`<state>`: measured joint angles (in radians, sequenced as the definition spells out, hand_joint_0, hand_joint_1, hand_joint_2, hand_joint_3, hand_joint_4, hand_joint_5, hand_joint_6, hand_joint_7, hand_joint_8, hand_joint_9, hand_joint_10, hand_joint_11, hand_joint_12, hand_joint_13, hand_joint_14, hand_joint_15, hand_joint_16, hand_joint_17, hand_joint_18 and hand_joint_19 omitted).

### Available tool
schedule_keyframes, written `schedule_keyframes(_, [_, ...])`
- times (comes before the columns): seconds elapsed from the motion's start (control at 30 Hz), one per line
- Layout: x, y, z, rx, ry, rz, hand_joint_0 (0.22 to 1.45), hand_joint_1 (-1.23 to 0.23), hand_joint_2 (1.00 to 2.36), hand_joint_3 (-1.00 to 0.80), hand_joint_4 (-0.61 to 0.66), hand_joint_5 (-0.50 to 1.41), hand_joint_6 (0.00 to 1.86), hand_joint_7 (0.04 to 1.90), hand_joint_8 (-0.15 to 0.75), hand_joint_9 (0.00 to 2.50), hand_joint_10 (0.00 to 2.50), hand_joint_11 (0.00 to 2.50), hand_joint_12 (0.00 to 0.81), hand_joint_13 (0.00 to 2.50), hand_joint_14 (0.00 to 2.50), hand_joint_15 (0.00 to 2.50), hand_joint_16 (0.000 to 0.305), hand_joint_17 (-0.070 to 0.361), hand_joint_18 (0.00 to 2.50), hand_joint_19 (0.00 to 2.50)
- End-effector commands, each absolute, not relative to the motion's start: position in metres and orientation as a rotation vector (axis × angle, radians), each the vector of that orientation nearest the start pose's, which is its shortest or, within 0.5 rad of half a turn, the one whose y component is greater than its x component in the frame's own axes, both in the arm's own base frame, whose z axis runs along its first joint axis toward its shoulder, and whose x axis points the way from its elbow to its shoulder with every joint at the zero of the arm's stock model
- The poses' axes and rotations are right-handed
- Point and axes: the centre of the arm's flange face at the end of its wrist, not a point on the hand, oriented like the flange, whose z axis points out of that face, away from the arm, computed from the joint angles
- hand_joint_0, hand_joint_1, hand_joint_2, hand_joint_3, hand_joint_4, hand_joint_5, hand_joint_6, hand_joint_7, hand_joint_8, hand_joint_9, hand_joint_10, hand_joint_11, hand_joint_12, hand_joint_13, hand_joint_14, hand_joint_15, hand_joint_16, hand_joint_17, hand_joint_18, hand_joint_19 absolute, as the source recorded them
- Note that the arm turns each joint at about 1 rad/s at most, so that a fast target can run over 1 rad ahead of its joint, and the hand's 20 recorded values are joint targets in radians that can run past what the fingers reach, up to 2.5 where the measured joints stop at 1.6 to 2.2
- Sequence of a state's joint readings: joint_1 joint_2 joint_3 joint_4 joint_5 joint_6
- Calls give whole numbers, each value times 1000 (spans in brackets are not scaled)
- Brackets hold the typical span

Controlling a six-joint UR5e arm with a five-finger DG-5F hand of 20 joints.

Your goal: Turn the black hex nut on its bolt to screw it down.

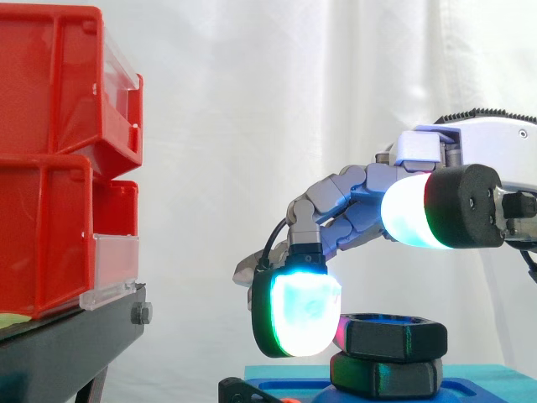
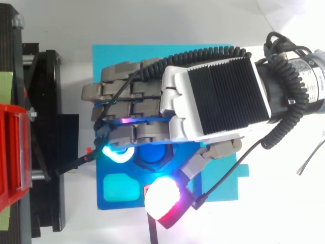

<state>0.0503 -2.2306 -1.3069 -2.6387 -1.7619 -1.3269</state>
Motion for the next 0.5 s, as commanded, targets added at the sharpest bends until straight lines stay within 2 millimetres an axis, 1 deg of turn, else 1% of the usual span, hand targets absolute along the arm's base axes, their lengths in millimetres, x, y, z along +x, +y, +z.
schedule_keyframes(0.0, [734,-82,257,-18,1478,381,484,-225,1000,-500,269,-179,733,1009,273,588,13,349,310,430,1,66,50,113,420,248])
schedule_keyframes(0.47, [732,-99,260,-29,1466,384,485,-224,1000,-500,266,-178,731,1006,275,591,10,341,309,430,3,69,50,112,421,243])
